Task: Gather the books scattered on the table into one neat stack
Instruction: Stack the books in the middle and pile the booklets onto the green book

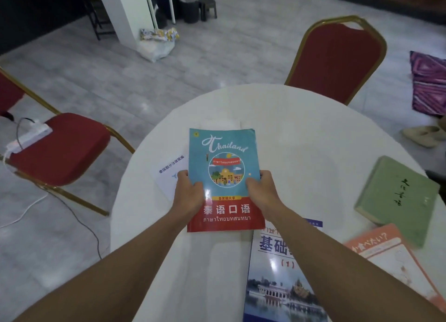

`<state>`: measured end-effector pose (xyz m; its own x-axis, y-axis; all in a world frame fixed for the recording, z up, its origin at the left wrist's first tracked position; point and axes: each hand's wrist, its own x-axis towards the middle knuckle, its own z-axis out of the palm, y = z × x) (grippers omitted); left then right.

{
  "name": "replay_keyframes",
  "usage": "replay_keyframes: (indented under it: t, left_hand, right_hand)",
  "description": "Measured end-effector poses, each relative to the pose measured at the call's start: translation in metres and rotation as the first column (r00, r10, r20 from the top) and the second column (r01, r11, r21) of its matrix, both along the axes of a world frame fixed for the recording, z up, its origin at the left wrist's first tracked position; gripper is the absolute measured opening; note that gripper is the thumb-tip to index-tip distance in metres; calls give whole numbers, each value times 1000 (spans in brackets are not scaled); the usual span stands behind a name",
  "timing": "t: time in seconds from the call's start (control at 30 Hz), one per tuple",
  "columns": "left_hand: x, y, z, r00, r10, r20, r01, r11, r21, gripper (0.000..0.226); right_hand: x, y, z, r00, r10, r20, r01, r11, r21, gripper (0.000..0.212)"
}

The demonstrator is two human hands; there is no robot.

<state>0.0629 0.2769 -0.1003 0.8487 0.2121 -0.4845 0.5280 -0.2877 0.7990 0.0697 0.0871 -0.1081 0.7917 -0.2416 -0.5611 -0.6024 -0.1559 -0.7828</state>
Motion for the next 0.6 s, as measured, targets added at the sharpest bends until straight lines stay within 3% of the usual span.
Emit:
replay_keyframes:
  t: [0.13,0.23,0.33,0.47,0.6]
  left_hand:
    - [-24,-42,19,984,-148,101,145,988,45,40]
    - [-48,-75,16,963,-259,75,257,966,33,27]
    - [-67,-100,-14,919,-390,55,387,920,53,33]
    - [-95,-116,-72,839,-541,-58,540,817,200,34]
    - [-133,-130,-48,761,-619,-196,646,696,313,51]
  right_hand:
    - [-35,-36,11,998,-60,21,60,998,-15,30]
    - [-73,-71,11,995,-97,31,100,991,-88,37]
    - [-114,-101,3,993,-121,14,122,985,-118,39]
    - [-159,-124,-15,992,-128,-12,124,976,-182,36]
    - [-187,-128,-40,992,-125,-13,115,946,-303,36]
